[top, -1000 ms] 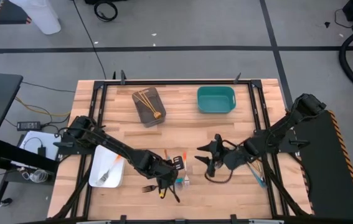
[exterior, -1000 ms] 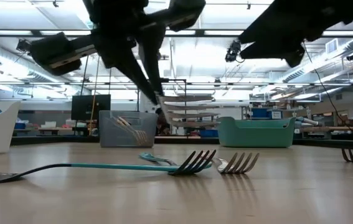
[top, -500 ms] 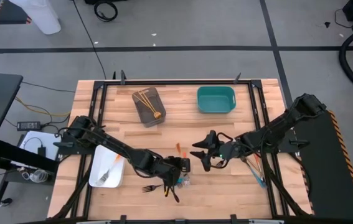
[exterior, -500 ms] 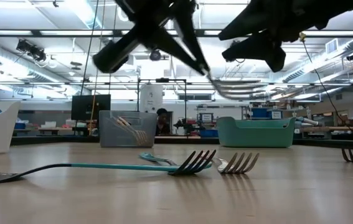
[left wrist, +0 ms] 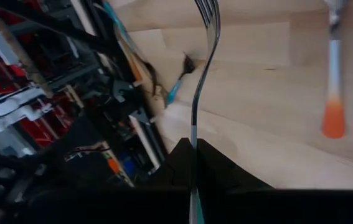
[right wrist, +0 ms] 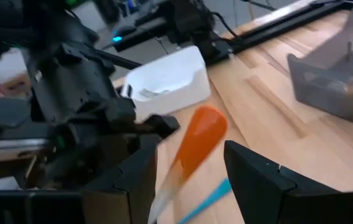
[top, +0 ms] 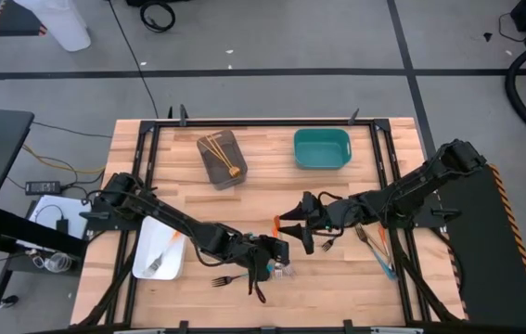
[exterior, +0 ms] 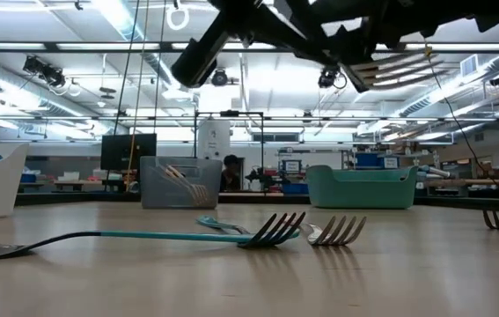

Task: Sort silverware by color (type)
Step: Put the orange fork into the white bin

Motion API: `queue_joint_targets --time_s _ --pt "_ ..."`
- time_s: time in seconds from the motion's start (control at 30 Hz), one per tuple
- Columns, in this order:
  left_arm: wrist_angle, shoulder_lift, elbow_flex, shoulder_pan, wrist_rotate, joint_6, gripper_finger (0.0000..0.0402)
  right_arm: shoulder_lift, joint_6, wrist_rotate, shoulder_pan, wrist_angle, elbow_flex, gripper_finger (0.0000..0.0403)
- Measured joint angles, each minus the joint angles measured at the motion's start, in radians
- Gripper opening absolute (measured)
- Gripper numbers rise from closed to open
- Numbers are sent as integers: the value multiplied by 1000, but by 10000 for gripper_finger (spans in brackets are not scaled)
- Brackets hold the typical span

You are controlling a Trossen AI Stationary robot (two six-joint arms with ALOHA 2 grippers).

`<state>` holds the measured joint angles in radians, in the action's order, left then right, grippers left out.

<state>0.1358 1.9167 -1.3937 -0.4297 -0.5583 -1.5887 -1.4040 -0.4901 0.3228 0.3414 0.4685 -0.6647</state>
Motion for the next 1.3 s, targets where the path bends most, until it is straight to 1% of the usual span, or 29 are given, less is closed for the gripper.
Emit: queue_joint_targets --time_s 0.13,0.3,0.4,0.63,0.73,0.83,1.0,1.17,1.23,1.3 --pt "-53 0 0 0 -8 -42 14 1 4 -9 -5 28 0 197" --pt "-90 0 0 2 -20 -55 15 2 22 -9 -5 69 0 191" --pt "-90 0 0 6 -23 -57 15 2 31 -3 -5 78 0 166" --pt "-88 0 0 7 -23 -64 15 2 19 -2 -5 82 0 85" --pt "-88 0 0 8 -23 -64 16 2 15 -2 -5 85 0 66" --pt "-89 0 0 12 -23 -59 20 2 11 -3 -5 86 0 60" --pt "-132 0 0 33 -55 41 45 2 4 29 -6 88 -1 52" --pt "-118 0 0 42 -75 69 92 1 5 26 -5 68 0 34" --pt "-119 0 0 41 -74 96 110 1 4 27 -4 63 0 25" --pt "-119 0 0 41 -74 146 124 1 5 52 -2 53 0 17"
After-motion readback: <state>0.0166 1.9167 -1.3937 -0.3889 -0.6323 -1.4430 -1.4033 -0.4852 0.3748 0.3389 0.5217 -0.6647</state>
